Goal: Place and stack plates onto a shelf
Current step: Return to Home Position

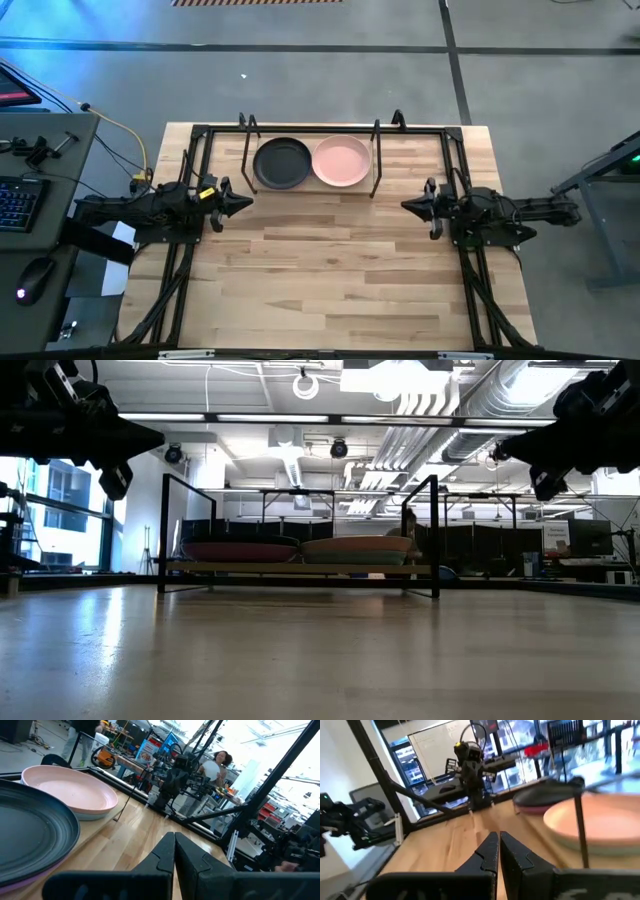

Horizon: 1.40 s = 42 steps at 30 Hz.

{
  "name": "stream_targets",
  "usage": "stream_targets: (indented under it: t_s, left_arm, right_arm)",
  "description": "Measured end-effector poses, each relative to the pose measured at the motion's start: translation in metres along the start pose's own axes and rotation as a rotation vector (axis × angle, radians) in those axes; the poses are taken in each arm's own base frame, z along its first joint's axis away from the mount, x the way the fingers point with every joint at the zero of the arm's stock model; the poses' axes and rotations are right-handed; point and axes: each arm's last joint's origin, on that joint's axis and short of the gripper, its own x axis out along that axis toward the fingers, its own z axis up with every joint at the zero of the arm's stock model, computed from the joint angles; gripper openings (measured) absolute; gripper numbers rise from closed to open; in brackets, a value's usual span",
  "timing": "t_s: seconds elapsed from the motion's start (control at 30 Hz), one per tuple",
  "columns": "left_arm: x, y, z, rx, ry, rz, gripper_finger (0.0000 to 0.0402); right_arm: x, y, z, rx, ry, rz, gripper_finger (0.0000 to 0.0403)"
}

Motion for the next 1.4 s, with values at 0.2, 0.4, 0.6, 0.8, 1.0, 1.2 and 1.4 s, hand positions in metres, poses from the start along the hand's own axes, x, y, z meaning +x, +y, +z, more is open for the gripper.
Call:
stream_targets:
  t_s: [0.2,0.4,0.6,0.8,1.0,1.2,1.4]
  left_arm:
    - [0.0000,0.0000,0.0000,0.000,0.000,0.000,0.0000]
    - [0.0000,0.0000,0.0000,0.000,0.001,0.000,0.0000]
    - [-0.0009,-0.0006,0.0002,-0.001,-0.004,-0.008,0.0000]
    - [-0.0011,-0.0014,0.0001,-0.002,-0.003,-0.017,0.0000]
    - [-0.0011,-0.0007,-0.0011,0.000,0.010,-0.010,0.0000]
    - [-0.0011,-0.0007,-0.0011,0.000,0.009,-0.010,0.0000]
    - [-0.0011,-0.0007,-0.0010,0.000,0.009,-0.010,0.0000]
  right_arm:
    - [0.0008,-0.0002,-0.0013,0.073,0.018,-0.003,0.0000]
    - [0.0008,-0.0002,-0.0014,0.075,0.019,-0.003,0.0000]
    - [-0.0008,0.0003,0.0005,0.078,-0.002,0.007,0.0000]
    - [-0.0006,0.0003,0.0008,0.079,-0.009,0.009,0.0000]
    - [-0.0005,0.0003,0.0006,0.079,-0.007,0.008,0.0000]
    - [0.0002,0.0001,-0.0003,0.078,0.003,0.005,0.0000]
    - [0.0002,0.0001,-0.0002,0.078,0.002,0.005,0.0000]
